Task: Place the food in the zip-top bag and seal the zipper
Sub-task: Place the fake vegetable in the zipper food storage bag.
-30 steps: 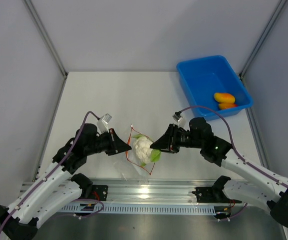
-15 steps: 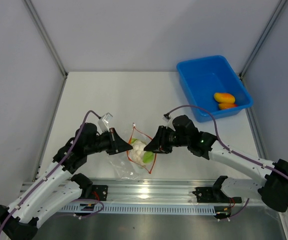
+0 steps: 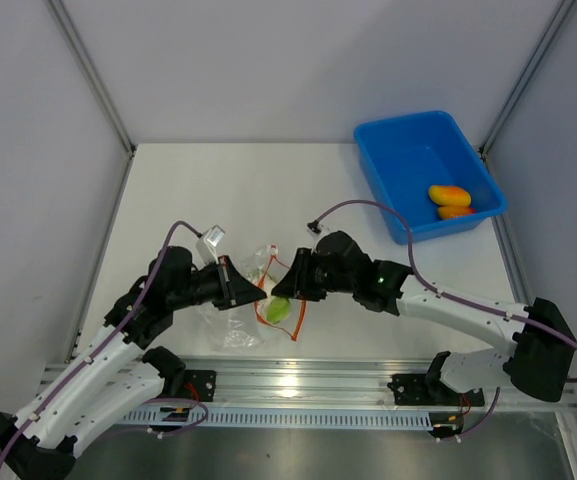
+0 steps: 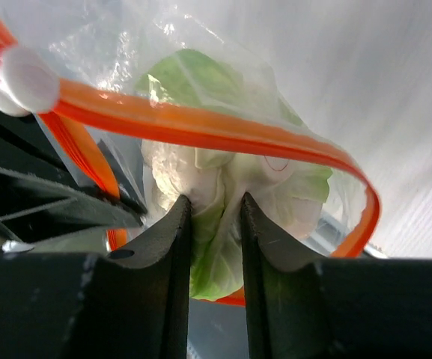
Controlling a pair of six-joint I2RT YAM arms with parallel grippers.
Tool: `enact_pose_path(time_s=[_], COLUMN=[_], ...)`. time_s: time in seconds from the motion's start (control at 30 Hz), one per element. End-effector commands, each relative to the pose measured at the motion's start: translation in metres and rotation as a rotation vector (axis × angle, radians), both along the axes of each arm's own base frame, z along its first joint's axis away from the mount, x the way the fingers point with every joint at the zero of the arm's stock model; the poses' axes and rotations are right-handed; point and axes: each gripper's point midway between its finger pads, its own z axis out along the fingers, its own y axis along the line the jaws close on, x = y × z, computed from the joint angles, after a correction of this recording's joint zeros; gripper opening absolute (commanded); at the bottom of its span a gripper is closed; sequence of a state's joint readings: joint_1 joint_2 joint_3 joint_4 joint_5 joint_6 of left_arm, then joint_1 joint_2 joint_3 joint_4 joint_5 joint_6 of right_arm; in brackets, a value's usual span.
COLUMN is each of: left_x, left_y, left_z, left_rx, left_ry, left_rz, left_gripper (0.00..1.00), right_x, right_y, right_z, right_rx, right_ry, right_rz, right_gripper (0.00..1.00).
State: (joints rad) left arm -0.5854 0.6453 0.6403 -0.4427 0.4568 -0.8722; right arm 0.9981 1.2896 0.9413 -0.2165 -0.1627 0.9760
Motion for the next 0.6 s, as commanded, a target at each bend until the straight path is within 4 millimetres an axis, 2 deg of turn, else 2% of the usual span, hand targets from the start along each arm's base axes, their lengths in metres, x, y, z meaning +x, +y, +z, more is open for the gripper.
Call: enact_pose_path(time_s=[0.0, 0.07, 0.1, 0.13, 0.3, 0.43, 0.47, 0.57], left_x=[-0.006, -0.006, -0.007, -0.007, -0.008, -0.009, -0.009, -0.010], left_y=[-0.008, -0.008, -0.008, -0.008, -0.007, -0.006, -0.005, -0.007], left_z=[0.020, 0.020, 0.019, 0.019, 0.015, 0.009, 0.008, 0.008], left_rx=[-0.074, -0.080, -0.081, -0.082, -0.083, -0.074, -0.073, -0.084], left_ry=[-0.024, -0.022, -0.016, -0.015, 0.002, 0.016, 0.020, 0.033], left_rz=[-0.041, -0.042, -0.040, -0.041, -0.033, -0.026, -0.025, -0.030], left_gripper=[0.01, 0.01, 0.01, 0.01, 0.00, 0.01, 0.01, 0.01], right_x=[0.023, 0.029, 0.026, 0.033, 0.031, 0.027, 0.026, 0.018], right_y=[0.014, 0.017, 0.020, 0.017, 0.022, 0.036, 0.041, 0.055], right_z=[0.027, 0.028, 0.028, 0.029, 0.035, 0.042, 0.031, 0.017], right_rx=[0.022, 0.001, -0.005, -0.011, 0.022, 0.064, 0.037, 0.022], right_ry=[-0.135, -0.176, -0.196, -0.215, -0.330, -0.357, -0.347, -0.334], right_rz=[-0.063, -0.100, -0.106, -0.139, -0.222, -0.176, -0.159, -0.107], right_gripper=[0.14, 0.12, 0.07, 0.00, 0.00, 0.00, 0.00, 0.00])
